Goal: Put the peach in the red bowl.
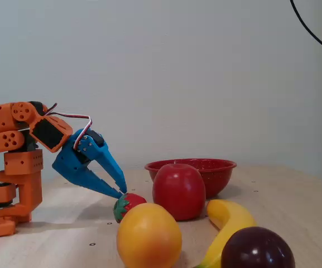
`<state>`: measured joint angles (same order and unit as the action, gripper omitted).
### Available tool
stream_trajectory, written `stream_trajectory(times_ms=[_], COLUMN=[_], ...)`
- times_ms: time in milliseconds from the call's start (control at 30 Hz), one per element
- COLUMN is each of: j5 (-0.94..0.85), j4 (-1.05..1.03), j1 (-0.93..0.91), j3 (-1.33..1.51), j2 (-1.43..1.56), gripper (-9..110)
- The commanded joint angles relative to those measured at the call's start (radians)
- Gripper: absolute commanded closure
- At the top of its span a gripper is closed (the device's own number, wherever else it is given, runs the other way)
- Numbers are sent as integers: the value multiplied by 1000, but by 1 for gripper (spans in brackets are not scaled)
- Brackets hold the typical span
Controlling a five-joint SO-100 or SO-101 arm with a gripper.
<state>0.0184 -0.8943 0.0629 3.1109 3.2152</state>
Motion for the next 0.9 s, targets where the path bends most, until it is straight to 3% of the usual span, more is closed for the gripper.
stream_trajectory(times_ms=[0,867], j5=[-11,14], j4=[12,14], j1=[-15,-31], j3=[8,8], j2=[14,14], gripper=[101,101])
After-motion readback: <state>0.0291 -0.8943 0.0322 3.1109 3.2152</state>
